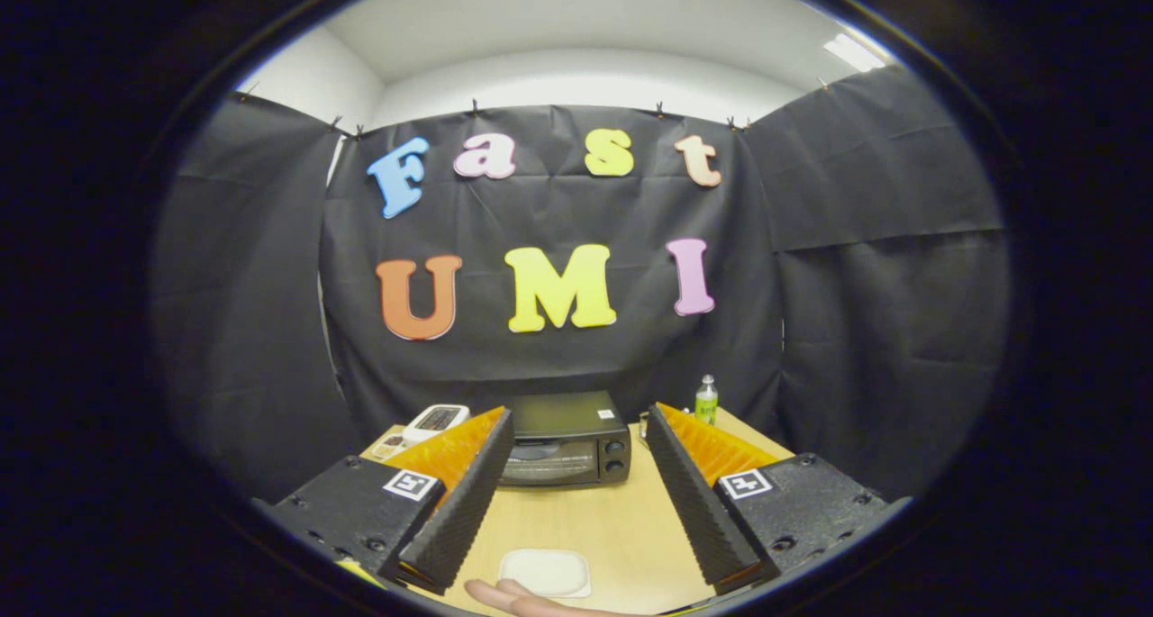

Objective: Open the toaster oven, put the food inside, and close the toaster oven door.

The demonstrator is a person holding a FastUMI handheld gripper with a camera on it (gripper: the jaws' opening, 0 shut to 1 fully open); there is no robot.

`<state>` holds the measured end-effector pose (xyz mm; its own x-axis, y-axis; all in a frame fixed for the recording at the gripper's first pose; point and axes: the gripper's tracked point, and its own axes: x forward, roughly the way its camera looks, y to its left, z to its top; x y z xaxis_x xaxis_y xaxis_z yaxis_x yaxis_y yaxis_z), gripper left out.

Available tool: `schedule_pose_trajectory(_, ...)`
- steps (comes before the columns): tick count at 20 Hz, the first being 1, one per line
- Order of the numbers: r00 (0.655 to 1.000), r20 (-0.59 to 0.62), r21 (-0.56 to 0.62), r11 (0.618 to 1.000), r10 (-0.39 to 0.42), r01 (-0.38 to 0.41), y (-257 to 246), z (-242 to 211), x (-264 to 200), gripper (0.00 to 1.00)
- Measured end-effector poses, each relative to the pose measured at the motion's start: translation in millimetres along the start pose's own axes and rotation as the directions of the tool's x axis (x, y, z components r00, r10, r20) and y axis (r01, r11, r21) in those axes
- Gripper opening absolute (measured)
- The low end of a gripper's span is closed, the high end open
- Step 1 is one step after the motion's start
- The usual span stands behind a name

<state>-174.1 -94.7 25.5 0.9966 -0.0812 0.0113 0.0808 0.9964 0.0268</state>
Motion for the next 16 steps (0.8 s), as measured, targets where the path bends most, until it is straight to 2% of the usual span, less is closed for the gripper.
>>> schedule_pose_trajectory(2, 0.996, 0.065, -0.056, 0.997, -0.053, 0.057, -11, 21, -13, 0.98)
schedule_pose_trajectory(4, 0.993, 0.08, -0.1, 0.991, -0.082, 0.089, -5, 20, -26, 0.98)
schedule_pose_trajectory(11, 1.0, -0.028, -0.097, 0.995, 0.003, -0.005, 39, -16, -37, 1.0)
schedule_pose_trajectory(16, 0.999, 0.032, -0.103, 0.994, -0.035, 0.038, 40, -14, -35, 1.0)
